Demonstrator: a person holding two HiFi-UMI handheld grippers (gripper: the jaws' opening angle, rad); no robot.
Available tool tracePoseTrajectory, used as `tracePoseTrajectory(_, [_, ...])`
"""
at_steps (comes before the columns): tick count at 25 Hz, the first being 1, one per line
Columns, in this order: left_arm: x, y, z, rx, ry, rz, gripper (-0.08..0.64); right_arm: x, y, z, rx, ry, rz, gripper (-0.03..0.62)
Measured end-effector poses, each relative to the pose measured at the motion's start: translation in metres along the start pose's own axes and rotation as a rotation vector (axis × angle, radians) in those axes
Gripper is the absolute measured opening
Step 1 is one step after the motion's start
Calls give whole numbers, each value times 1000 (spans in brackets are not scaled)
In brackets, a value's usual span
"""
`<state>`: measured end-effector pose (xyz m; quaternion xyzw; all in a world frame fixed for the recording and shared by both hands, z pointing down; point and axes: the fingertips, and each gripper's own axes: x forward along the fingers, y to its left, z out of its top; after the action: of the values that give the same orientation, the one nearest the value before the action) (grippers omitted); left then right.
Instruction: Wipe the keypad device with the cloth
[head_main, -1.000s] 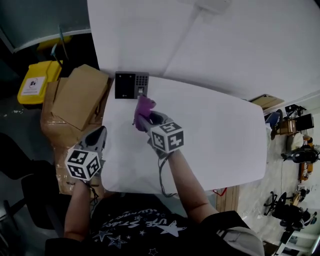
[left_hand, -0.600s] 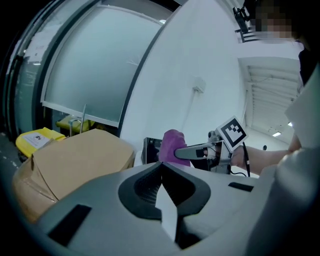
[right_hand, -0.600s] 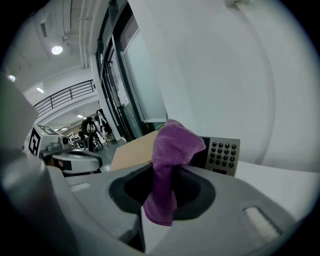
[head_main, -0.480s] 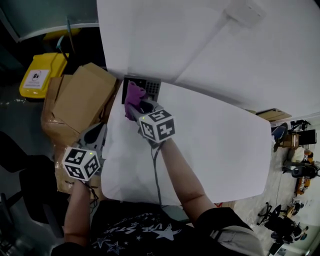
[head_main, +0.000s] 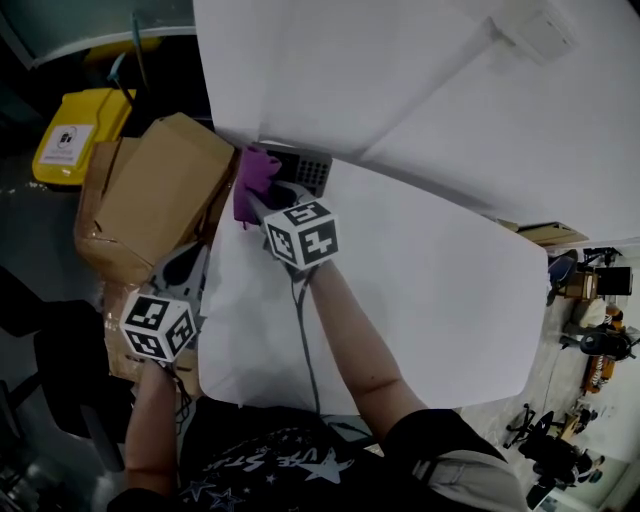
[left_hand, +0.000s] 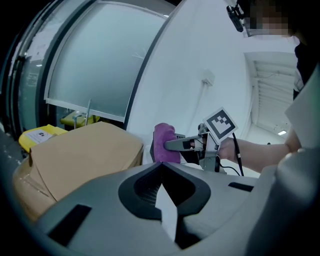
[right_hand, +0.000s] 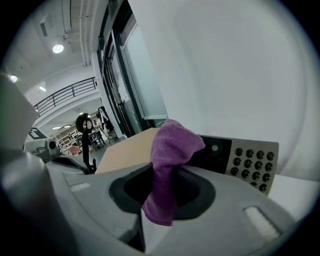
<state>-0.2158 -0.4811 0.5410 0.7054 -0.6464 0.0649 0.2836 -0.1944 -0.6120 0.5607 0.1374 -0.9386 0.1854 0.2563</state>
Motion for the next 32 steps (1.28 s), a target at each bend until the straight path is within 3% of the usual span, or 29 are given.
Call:
tracePoseTrajectory(10, [14, -11, -5, -36, 6, -26, 8, -19, -35, -7, 39, -9, -68, 97])
tracePoseTrajectory(32, [26, -55, -7, -19, 21, -87, 8, -103, -111, -45, 183, -42, -236, 97])
